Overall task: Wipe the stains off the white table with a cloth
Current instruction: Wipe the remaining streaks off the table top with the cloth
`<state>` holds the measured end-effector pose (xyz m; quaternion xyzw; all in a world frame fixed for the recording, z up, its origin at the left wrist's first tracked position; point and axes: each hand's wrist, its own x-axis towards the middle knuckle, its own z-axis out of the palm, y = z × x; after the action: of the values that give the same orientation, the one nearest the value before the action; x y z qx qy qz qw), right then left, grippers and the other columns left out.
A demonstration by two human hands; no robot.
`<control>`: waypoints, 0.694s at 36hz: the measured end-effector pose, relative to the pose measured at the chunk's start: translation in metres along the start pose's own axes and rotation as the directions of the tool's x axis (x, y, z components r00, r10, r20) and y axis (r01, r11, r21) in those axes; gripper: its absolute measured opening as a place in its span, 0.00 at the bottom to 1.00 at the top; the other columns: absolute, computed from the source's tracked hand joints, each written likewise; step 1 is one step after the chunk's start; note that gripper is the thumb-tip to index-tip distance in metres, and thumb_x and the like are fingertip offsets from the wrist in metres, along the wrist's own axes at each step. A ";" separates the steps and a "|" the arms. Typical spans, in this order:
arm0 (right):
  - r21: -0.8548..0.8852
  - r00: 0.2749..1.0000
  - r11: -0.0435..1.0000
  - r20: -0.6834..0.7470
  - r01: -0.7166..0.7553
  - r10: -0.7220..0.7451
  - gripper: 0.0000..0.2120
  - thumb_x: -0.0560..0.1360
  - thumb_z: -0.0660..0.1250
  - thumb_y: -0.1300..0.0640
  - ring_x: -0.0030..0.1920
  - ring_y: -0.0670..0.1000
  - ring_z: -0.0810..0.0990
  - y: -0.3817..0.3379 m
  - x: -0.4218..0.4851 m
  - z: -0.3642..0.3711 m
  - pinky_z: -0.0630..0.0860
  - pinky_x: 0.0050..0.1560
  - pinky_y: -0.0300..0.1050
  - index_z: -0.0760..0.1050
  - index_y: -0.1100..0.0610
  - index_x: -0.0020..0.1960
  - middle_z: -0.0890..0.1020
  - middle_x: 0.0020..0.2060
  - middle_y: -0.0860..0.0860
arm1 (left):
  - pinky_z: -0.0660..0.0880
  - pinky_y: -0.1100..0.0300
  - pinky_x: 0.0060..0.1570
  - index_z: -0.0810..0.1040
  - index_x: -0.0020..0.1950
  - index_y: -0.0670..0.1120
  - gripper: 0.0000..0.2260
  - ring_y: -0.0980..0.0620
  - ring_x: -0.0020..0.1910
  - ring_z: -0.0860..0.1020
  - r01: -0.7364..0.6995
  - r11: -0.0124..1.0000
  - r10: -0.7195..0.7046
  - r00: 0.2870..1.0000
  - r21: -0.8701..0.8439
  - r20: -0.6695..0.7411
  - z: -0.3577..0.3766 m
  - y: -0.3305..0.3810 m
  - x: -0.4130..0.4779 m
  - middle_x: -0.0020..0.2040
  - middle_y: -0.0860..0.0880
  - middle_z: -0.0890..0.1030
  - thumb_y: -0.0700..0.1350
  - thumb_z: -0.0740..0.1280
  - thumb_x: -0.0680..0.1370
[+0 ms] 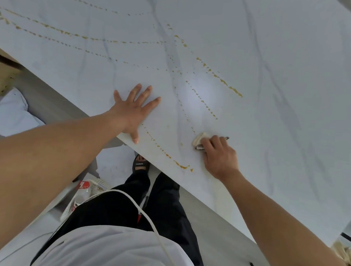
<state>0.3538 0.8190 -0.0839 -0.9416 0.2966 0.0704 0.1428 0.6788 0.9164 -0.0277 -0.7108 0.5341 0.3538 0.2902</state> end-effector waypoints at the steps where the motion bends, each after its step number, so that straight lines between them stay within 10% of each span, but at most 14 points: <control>1: -0.010 0.998 0.999 0.024 0.052 -0.052 0.12 0.72 0.67 0.59 0.44 0.58 0.74 0.003 -0.001 0.000 0.69 0.27 0.45 0.74 0.55 0.55 0.74 0.46 0.53 | 0.50 0.21 0.70 0.22 0.76 0.60 0.73 0.41 0.77 0.25 0.001 1.000 -0.001 1.000 0.000 0.001 0.000 0.000 0.000 0.74 0.50 0.18 0.62 0.84 0.60; 4: 0.002 0.999 0.999 -0.005 0.045 -0.045 0.11 0.73 0.63 0.56 0.45 0.59 0.75 0.013 0.008 -0.005 0.66 0.28 0.44 0.73 0.53 0.55 0.74 0.46 0.53 | 0.51 0.21 0.70 0.23 0.76 0.60 0.72 0.41 0.77 0.25 -0.005 1.000 0.005 1.000 -0.004 0.003 0.000 -0.001 0.000 0.74 0.50 0.18 0.61 0.84 0.61; 10: 0.182 0.863 0.863 -0.107 -0.472 0.495 0.15 0.75 0.57 0.58 0.52 0.60 0.72 0.004 0.025 -0.010 0.71 0.36 0.51 0.72 0.56 0.60 0.74 0.52 0.55 | 0.51 0.21 0.70 0.23 0.76 0.61 0.73 0.41 0.78 0.26 -0.005 1.000 0.005 1.000 -0.002 -0.009 0.002 -0.001 0.000 0.75 0.51 0.18 0.61 0.84 0.60; 21: -0.057 0.979 0.977 0.042 0.204 -0.202 0.14 0.69 0.71 0.61 0.40 0.58 0.74 -0.009 -0.018 0.006 0.69 0.25 0.45 0.74 0.55 0.53 0.74 0.43 0.53 | 0.50 0.20 0.69 0.23 0.77 0.60 0.72 0.41 0.78 0.26 -0.003 1.000 0.003 1.000 -0.017 -0.008 0.003 -0.002 0.001 0.75 0.50 0.19 0.61 0.84 0.60; 25: 0.034 0.986 0.986 -0.004 -0.165 0.165 0.11 0.74 0.66 0.59 0.48 0.58 0.74 -0.008 0.001 -0.004 0.68 0.32 0.47 0.72 0.53 0.56 0.74 0.48 0.52 | 0.50 0.20 0.69 0.24 0.77 0.60 0.72 0.41 0.78 0.26 -0.011 1.000 0.011 1.000 -0.022 -0.012 0.003 -0.002 0.001 0.76 0.51 0.20 0.60 0.84 0.60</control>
<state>0.3591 0.8231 -0.0782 -0.9115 0.3753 0.0741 0.1512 0.6799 0.9188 -0.0299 -0.7131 0.5359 0.3571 0.2771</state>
